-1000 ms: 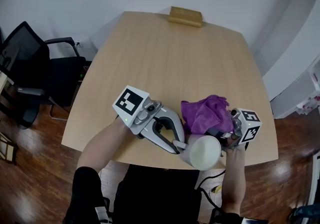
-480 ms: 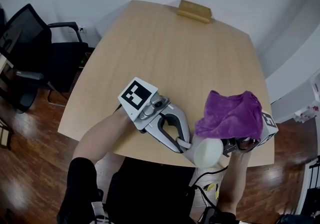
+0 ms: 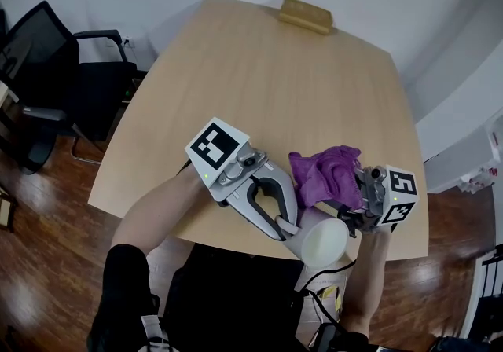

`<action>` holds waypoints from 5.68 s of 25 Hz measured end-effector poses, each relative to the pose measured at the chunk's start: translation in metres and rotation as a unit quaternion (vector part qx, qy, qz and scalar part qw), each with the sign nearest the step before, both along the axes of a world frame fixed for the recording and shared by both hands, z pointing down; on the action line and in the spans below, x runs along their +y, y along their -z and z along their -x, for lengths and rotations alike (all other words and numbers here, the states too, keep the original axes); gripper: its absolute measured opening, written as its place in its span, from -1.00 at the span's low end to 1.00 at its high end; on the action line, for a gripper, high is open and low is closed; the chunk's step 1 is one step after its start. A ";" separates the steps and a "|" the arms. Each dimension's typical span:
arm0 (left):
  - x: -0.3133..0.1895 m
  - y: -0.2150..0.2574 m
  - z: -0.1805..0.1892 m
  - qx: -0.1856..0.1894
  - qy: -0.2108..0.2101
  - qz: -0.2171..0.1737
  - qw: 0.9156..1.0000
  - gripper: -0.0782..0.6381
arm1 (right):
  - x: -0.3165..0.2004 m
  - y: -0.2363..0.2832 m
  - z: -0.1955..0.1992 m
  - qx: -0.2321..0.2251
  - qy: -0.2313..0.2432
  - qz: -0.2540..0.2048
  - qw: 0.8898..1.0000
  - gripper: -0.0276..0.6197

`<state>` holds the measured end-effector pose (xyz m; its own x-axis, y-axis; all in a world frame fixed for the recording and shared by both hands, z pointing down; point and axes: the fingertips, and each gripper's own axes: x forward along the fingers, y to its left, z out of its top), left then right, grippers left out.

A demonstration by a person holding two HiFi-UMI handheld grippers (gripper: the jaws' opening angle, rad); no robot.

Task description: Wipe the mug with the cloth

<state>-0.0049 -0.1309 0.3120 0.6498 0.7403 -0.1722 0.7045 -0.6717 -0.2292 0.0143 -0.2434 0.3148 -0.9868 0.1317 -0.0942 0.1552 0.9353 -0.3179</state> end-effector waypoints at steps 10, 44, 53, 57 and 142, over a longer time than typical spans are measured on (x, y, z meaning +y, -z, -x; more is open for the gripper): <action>0.005 -0.014 -0.005 -0.027 -0.019 -0.011 0.999 -0.62 | 0.086 0.075 0.009 -0.074 0.202 -0.064 0.974 -0.66; -0.138 0.096 0.045 0.245 0.181 0.339 0.890 -0.63 | -0.054 -0.024 -0.038 -0.187 -0.199 0.196 0.942 -0.66; -0.165 0.099 0.059 0.314 0.157 0.491 0.797 -0.63 | -0.035 0.078 -0.044 -0.245 -0.407 -0.124 0.871 -0.67; -0.140 0.104 0.047 0.318 0.138 0.485 0.803 -0.67 | -0.045 0.056 -0.029 -0.169 -0.462 -0.162 0.855 -0.67; -0.055 0.084 0.015 0.218 0.204 0.189 0.936 -0.68 | -0.014 0.009 -0.037 -0.137 -0.388 -0.086 0.908 -0.67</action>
<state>-0.0196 -0.1859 0.2276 0.6715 0.2795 -0.6862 0.2673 -0.9551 -0.1275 0.0513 -0.2571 0.3053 -0.7317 -0.5560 -0.3942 -0.5191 0.8294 -0.2063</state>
